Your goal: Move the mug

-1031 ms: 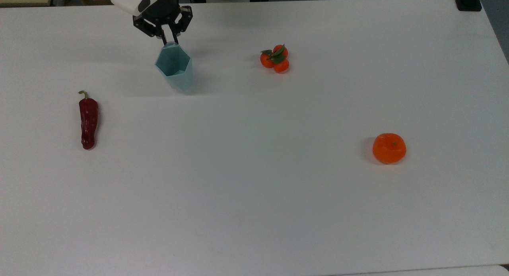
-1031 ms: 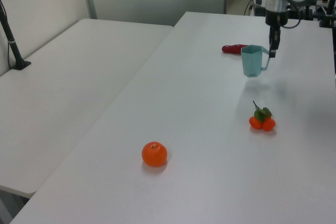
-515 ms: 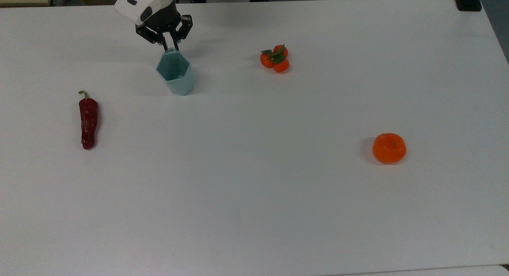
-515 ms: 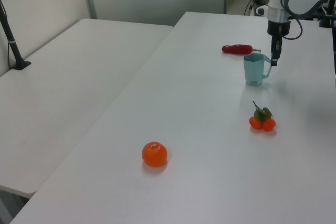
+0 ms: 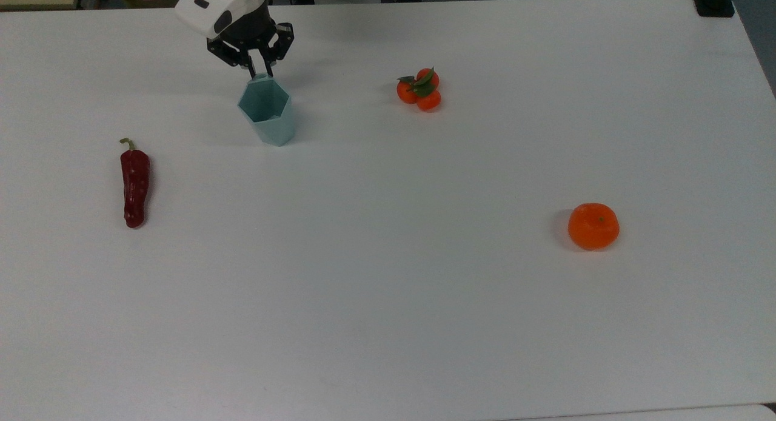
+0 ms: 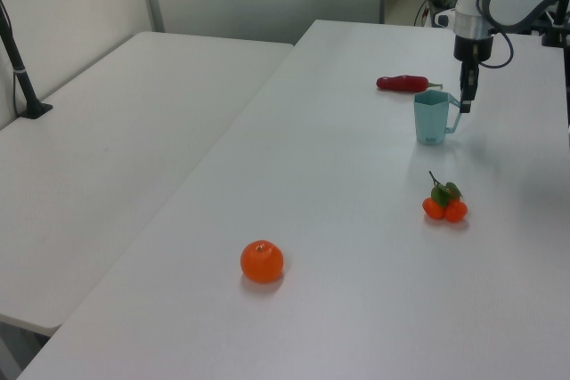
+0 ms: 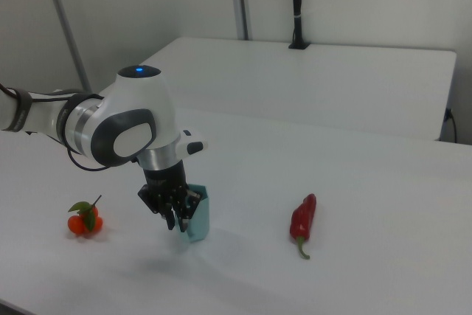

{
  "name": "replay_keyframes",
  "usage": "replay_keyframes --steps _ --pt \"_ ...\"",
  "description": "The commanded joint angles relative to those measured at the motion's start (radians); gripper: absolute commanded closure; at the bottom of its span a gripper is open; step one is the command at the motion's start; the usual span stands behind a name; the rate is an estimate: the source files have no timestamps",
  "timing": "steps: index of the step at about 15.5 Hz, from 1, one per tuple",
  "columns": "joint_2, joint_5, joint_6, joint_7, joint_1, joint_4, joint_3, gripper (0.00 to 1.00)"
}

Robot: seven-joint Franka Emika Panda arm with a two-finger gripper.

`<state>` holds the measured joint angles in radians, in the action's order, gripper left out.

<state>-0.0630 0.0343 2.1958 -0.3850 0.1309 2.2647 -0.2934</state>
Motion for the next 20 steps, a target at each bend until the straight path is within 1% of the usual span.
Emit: replay_keyframes --steps 1,2,4,5,7,10,13,14,15,16,18,20 --pt "-0.017 0.009 0.002 0.031 -0.001 0.016 -0.004 0.46" --pt "-0.017 0.009 0.002 0.035 -0.001 0.015 -0.004 0.44" --pt "-0.02 0.009 -0.007 0.043 -0.001 0.013 -0.004 0.33" --pt "-0.021 0.009 -0.019 0.049 -0.001 0.012 -0.004 0.26" --pt "-0.034 0.009 -0.057 0.073 -0.001 -0.008 -0.003 0.0" --pt "-0.046 0.009 -0.207 0.164 -0.001 -0.1 0.007 0.0" --pt "-0.044 -0.011 -0.414 0.179 -0.001 -0.264 0.022 0.0" --pt "-0.043 -0.028 -0.474 0.181 -0.001 -0.313 0.033 0.0" --pt "-0.044 -0.054 -0.517 0.189 -0.002 -0.354 0.055 0.0" --pt "-0.043 -0.072 -0.571 0.239 -0.014 -0.429 0.089 0.0" --pt "-0.037 -0.074 -0.61 0.351 -0.024 -0.529 0.144 0.0" --pt "-0.038 -0.077 -0.646 0.454 -0.03 -0.588 0.189 0.0"
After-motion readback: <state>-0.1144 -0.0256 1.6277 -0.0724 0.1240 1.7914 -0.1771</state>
